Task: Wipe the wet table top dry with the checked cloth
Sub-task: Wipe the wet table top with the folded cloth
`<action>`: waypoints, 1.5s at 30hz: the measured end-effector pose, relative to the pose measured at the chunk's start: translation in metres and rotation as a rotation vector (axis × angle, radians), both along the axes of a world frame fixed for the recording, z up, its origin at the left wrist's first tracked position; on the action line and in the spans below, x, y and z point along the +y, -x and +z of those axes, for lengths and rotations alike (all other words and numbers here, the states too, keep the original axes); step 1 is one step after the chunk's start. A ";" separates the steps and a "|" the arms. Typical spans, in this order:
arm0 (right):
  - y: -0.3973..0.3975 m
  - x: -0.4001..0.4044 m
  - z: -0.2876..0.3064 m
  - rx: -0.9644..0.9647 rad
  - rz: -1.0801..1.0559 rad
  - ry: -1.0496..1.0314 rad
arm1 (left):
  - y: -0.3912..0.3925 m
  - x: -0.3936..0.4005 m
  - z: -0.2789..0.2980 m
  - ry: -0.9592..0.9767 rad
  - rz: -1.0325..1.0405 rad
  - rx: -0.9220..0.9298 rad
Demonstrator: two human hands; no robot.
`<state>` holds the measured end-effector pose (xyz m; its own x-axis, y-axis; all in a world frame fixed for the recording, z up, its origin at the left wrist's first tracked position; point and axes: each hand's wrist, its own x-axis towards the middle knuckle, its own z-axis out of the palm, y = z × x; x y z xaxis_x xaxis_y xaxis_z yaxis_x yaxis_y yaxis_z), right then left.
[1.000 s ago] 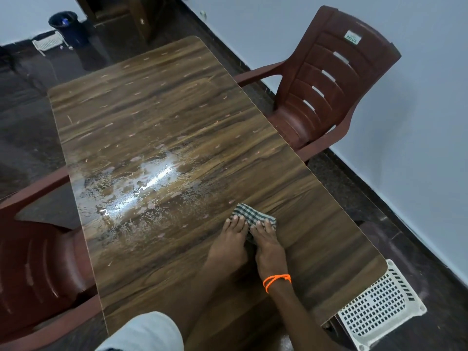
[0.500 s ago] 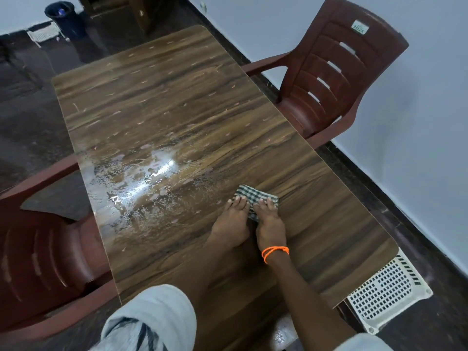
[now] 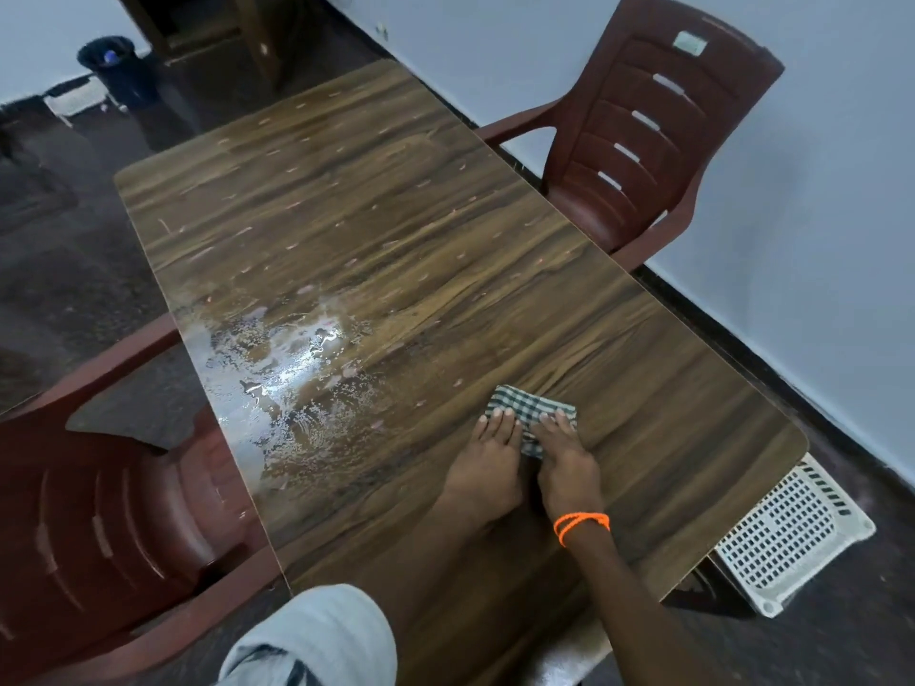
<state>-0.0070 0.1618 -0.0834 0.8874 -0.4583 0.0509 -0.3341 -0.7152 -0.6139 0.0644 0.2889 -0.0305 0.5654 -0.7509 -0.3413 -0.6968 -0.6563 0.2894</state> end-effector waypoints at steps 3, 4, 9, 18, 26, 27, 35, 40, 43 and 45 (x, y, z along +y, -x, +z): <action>-0.023 0.011 0.003 -0.012 -0.053 -0.011 | -0.015 0.006 -0.002 0.029 -0.004 -0.044; -0.028 0.018 0.004 -0.017 -0.049 -0.012 | -0.019 0.013 -0.003 0.016 -0.007 -0.046; -0.027 0.065 0.001 -0.031 0.067 -0.015 | -0.018 0.062 -0.009 -0.040 0.044 -0.094; 0.033 0.063 -0.002 -0.037 0.085 -0.014 | 0.038 0.064 -0.005 -0.127 -0.052 -0.147; -0.022 0.060 -0.004 -0.005 0.159 -0.026 | 0.000 0.064 -0.006 -0.152 0.049 -0.102; -0.025 0.070 -0.006 0.004 0.167 -0.035 | -0.004 0.074 -0.005 -0.155 0.055 -0.093; 0.040 0.134 -0.005 -0.056 0.276 -0.121 | 0.060 0.146 0.016 -0.219 0.075 -0.050; 0.051 0.120 -0.002 -0.071 0.135 -0.104 | 0.060 0.120 0.018 -0.198 0.009 -0.046; 0.031 0.119 -0.002 -0.036 0.009 -0.072 | 0.030 0.104 0.010 -0.169 -0.015 -0.069; 0.010 0.126 -0.004 -0.023 -0.046 -0.059 | 0.007 0.104 0.002 -0.124 -0.029 -0.066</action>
<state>-0.0170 0.2876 -0.0877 0.8644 -0.5009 0.0431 -0.3505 -0.6618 -0.6627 0.0571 0.3929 -0.0290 0.5684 -0.7217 -0.3951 -0.7311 -0.6633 0.1598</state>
